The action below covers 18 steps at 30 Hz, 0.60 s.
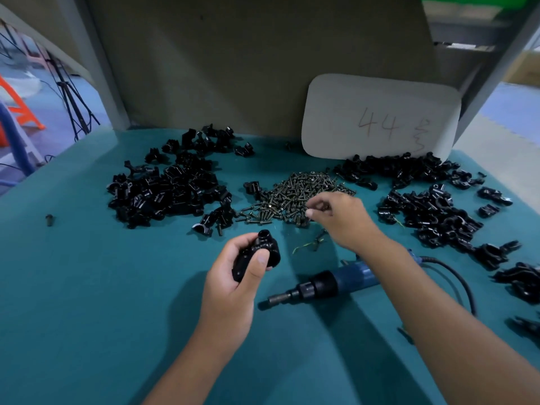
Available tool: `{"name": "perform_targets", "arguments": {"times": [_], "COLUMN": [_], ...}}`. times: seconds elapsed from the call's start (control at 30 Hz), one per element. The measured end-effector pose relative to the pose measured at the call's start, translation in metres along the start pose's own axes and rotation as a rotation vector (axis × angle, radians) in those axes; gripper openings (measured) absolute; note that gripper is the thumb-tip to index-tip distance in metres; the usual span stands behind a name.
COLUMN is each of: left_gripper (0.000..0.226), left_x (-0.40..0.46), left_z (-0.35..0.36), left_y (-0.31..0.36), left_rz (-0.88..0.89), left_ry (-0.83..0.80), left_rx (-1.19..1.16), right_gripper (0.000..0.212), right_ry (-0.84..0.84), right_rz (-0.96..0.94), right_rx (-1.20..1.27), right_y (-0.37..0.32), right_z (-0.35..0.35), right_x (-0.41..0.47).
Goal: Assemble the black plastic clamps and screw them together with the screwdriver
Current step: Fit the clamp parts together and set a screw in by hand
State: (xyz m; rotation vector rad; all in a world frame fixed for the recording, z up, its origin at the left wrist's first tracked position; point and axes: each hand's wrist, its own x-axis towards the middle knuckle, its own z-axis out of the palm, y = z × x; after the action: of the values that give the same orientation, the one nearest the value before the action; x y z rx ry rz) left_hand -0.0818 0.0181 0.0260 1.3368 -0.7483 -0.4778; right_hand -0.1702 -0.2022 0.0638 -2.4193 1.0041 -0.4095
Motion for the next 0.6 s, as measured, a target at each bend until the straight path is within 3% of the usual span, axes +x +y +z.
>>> {"name": "perform_targets", "arguments": {"times": [0.13,0.4,0.53,0.6], "left_gripper": [0.034,0.032,0.029,0.029], "left_x": [0.0,0.004,0.005,0.004], "left_z": [-0.003,-0.002,-0.003,-0.003], "left_y": [-0.001,-0.004,-0.004,-0.003], "left_rz": [-0.008,-0.018,-0.019,-0.014], "left_ry": [0.013,0.023,0.02,0.02], "left_rx": [0.012,-0.02,0.003,0.025], "right_gripper": [0.033,0.025,0.012,0.015], "right_ry": [-0.132,-0.095,-0.082,-0.089], "right_rz": [0.077,0.069,0.031,-0.006], "right_rx": [-0.175,-0.398,-0.357,-0.348], "right_y": [-0.006,-0.005,-0.002,-0.004], "right_z": [0.027,0.029,0.025,0.027], "right_x": [0.028,0.03,0.022,0.02]}}
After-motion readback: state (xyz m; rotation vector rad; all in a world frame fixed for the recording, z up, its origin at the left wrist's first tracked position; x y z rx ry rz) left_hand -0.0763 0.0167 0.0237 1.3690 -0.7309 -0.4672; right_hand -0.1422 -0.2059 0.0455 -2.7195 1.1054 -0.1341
